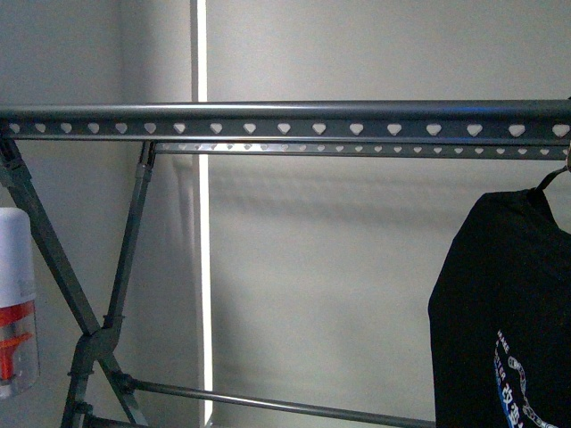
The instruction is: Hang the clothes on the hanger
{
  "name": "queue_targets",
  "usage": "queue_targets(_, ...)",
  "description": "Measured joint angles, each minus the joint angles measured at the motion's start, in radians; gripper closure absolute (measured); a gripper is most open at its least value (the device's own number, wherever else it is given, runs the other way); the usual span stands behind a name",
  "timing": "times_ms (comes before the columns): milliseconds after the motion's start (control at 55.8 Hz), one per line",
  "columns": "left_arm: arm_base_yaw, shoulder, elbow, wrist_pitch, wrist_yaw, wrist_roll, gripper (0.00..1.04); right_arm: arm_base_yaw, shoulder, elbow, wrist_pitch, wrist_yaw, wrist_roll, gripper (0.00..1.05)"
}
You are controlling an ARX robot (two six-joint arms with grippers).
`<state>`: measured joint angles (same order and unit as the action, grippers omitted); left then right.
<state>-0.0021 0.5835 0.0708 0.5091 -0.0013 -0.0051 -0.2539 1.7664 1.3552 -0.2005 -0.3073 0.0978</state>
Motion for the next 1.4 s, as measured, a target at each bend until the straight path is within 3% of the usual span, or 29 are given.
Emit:
queue_targets(108,0.000,-0.058,-0.018,-0.041,0.000,0.000,1.01,-0.001,-0.002,-0.018,0.035,0.005,0.006,0.94)
queue_targets(269,0.000,-0.120,-0.047,-0.060,0.000,0.000,1.01,0.000,-0.063,-0.151,0.176,0.040,-0.002,0.65)
queue_targets(412,0.000,-0.190,-0.053,-0.114,0.001,0.003,1.01,-0.011,-0.334,-0.465,0.543,0.080,-0.028,0.33)
queue_targets(484,0.000,-0.232,-0.053,-0.153,0.001,0.003,1.01,-0.034,-0.573,-0.644,0.644,0.021,-0.003,0.17)
queue_targets(556,0.000,-0.267,-0.053,-0.189,0.001,0.003,1.01,-0.074,-0.855,-0.802,0.575,-0.061,0.068,0.05)
queue_targets(645,0.000,-0.311,-0.053,-0.232,0.001,0.003,1.01,-0.111,-1.261,-0.973,0.376,-0.122,0.156,0.07)
queue_targets(699,0.000,-0.333,-0.053,-0.254,0.001,0.003,1.01,-0.035,-1.454,-1.046,0.335,-0.023,0.151,0.07)
queue_targets(717,0.000,-0.341,-0.053,-0.264,0.000,0.003,1.01,0.024,-1.511,-1.061,0.304,0.050,0.130,0.10)
queue_targets(753,0.000,-0.357,-0.053,-0.277,0.001,0.003,1.01,0.132,-1.571,-1.076,0.210,0.192,0.054,0.18)
queue_targets(806,0.000,-0.373,-0.053,-0.294,-0.001,0.003,1.01,0.224,-1.606,-1.135,0.159,0.279,-0.017,0.30)
queue_targets(950,0.000,-0.409,-0.053,-0.330,0.000,0.003,1.01,0.248,-1.632,-1.199,0.161,0.304,-0.076,0.57)
queue_targets(1039,0.000,-0.509,-0.052,-0.462,0.002,0.003,1.01,0.249,-1.654,-1.210,0.171,0.303,-0.086,0.71)
queue_targets(1165,0.000,-0.577,-0.052,-0.506,-0.001,0.003,1.01,0.250,-1.677,-1.248,0.179,0.303,-0.093,0.99)
queue_targets(1201,0.000,-0.577,-0.052,-0.507,-0.001,0.003,1.01,0.250,-1.680,-1.254,0.180,0.303,-0.096,1.04)
queue_targets(1398,0.000,-0.578,-0.052,-0.507,0.000,0.003,1.01,0.250,-1.703,-1.280,0.187,0.304,-0.097,1.02)
